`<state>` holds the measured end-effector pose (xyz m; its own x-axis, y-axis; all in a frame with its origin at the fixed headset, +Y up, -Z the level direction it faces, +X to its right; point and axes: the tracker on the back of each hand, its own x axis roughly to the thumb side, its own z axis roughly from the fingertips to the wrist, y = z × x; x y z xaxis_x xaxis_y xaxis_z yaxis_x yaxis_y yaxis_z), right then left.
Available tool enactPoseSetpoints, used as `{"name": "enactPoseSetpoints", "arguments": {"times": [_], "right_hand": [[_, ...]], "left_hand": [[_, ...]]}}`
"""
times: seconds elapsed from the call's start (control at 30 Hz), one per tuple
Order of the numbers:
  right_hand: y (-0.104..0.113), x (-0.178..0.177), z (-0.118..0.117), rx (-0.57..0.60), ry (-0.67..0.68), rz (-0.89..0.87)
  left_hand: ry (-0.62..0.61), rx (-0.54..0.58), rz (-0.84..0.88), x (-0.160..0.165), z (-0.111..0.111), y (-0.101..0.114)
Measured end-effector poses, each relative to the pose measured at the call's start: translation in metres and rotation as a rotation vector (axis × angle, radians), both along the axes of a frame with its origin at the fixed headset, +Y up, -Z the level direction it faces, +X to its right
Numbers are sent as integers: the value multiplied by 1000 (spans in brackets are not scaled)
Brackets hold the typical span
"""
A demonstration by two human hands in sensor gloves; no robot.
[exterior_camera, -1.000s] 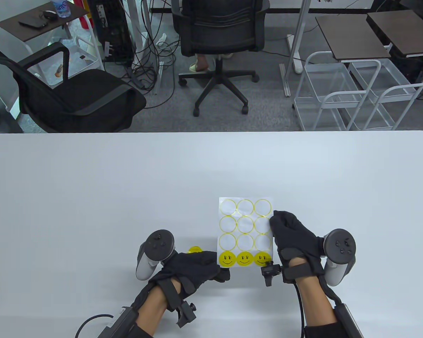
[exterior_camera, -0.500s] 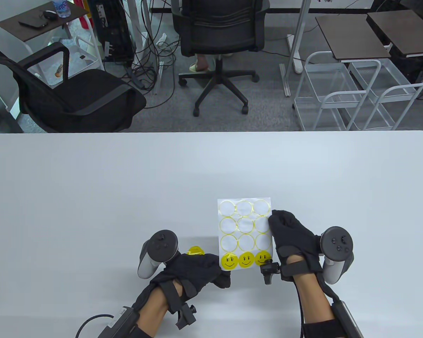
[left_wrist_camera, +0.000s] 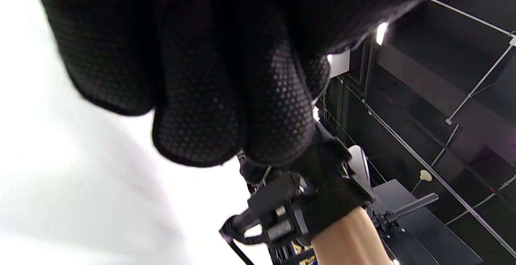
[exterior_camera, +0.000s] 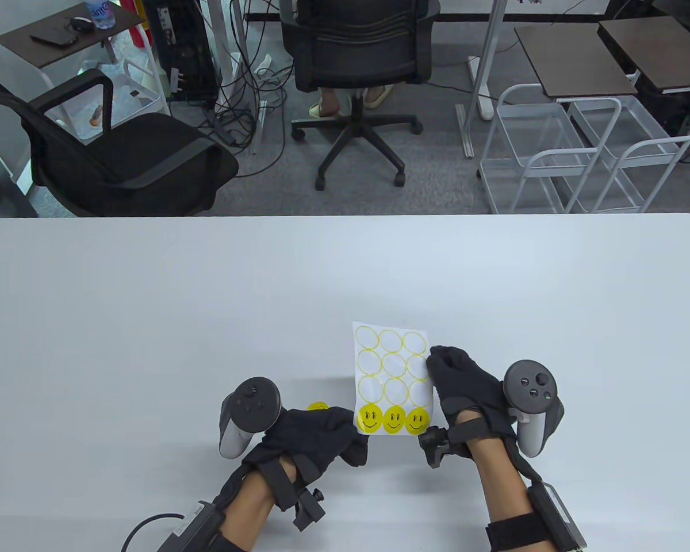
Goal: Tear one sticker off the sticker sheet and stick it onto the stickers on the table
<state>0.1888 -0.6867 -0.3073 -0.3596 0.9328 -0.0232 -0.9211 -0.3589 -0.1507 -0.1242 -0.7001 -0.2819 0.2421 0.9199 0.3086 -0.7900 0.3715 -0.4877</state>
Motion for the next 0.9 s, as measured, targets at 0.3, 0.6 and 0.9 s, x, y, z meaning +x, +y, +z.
{"name": "enactPoseSetpoints", "arguments": {"times": [0.3,0.6,0.9], "right_hand": [[75,-47,50,497,56,585],[70,-113,66,485,385,665],[62,-113,68,536,453,633]], "left_hand": [[136,74,-6,-8,1,6],[253,292,-69,-8,15,22],[287,553,-293,9,31,40]]}}
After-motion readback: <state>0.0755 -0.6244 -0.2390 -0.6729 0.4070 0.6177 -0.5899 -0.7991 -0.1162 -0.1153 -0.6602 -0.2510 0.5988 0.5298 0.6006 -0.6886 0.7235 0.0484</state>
